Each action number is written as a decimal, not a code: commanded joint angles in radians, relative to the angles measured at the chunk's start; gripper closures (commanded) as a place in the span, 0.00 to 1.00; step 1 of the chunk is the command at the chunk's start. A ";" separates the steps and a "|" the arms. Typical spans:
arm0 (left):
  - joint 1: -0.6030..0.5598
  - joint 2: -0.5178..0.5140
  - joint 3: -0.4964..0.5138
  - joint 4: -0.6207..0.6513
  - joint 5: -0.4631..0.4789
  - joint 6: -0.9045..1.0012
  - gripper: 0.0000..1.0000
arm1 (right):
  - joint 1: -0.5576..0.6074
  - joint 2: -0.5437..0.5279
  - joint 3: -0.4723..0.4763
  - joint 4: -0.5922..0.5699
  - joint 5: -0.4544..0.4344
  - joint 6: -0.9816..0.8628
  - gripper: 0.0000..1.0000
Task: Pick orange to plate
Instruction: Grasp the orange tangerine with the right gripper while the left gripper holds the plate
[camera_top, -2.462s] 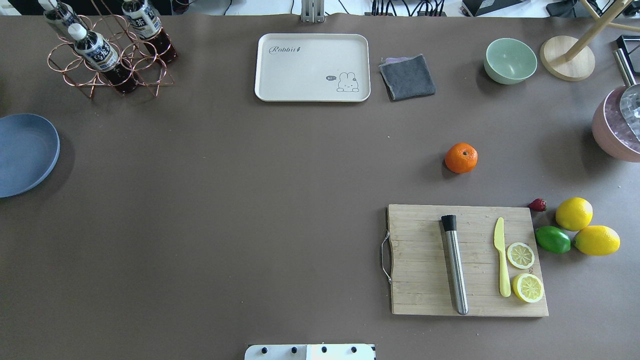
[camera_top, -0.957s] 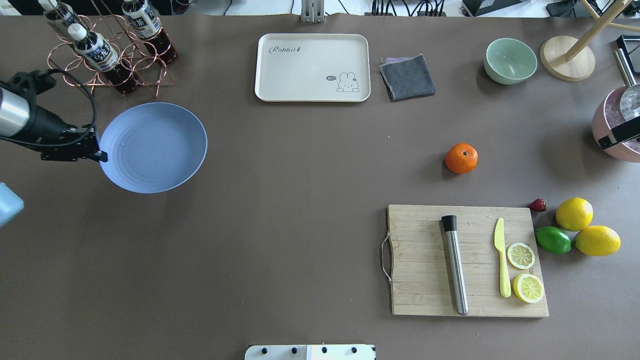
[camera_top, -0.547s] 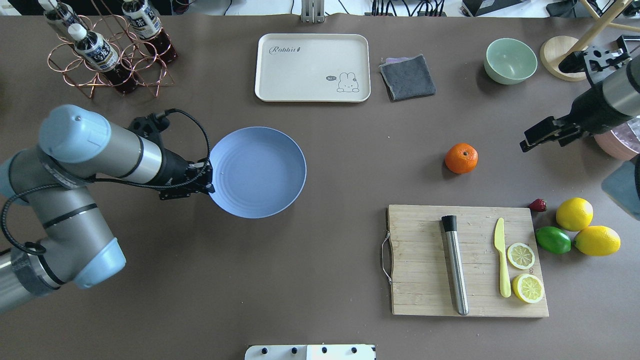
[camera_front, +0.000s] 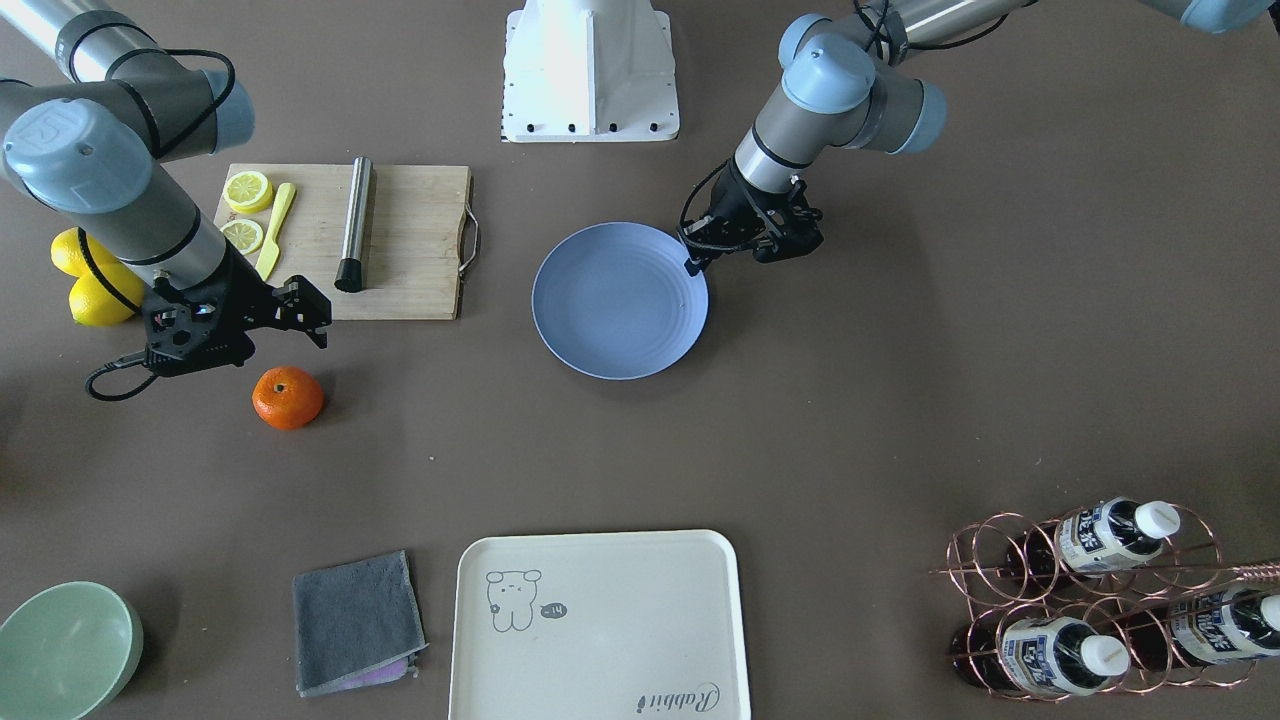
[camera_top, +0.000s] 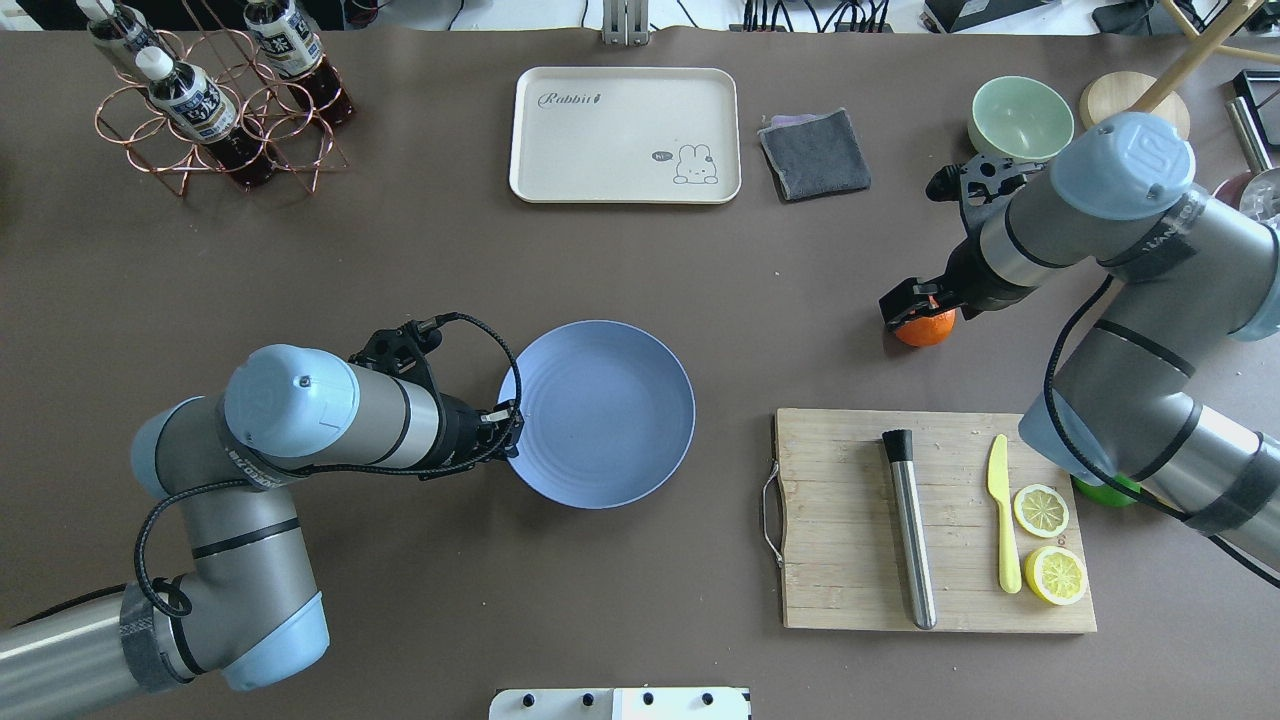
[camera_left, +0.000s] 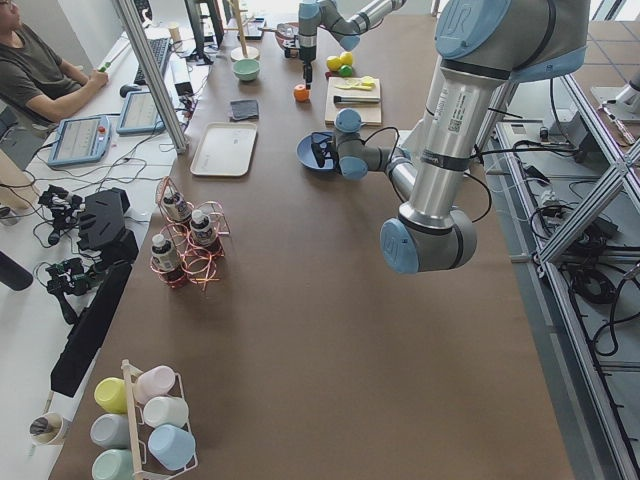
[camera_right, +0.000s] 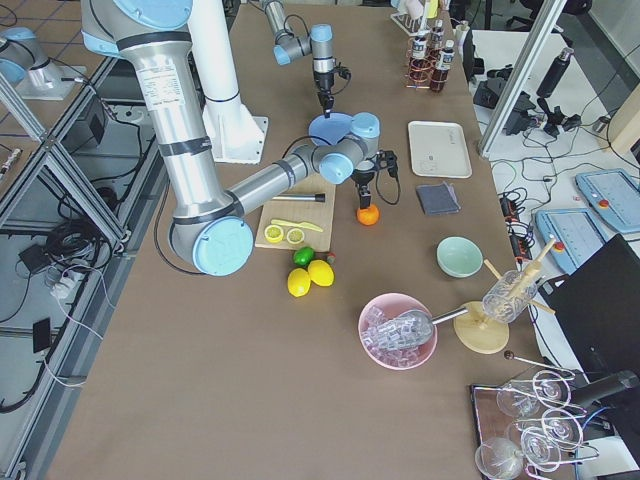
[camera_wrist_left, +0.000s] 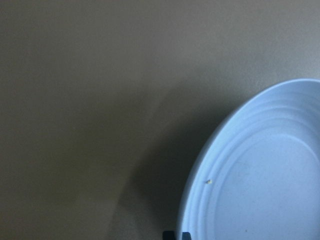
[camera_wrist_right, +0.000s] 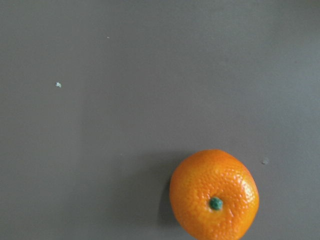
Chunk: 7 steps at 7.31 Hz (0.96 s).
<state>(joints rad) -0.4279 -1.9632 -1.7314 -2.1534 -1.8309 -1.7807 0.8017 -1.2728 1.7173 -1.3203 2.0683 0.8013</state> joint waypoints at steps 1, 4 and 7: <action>0.032 -0.017 0.003 0.001 0.041 -0.037 1.00 | -0.013 0.041 -0.067 -0.002 -0.048 -0.060 0.02; 0.041 -0.017 0.003 0.003 0.044 -0.048 1.00 | 0.022 0.033 -0.082 -0.008 -0.039 -0.125 0.03; 0.063 -0.022 0.016 0.000 0.075 -0.049 0.93 | -0.001 0.043 -0.127 0.003 -0.048 -0.117 0.13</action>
<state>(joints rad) -0.3701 -1.9823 -1.7167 -2.1531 -1.7611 -1.8294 0.8067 -1.2314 1.5973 -1.3190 2.0218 0.6829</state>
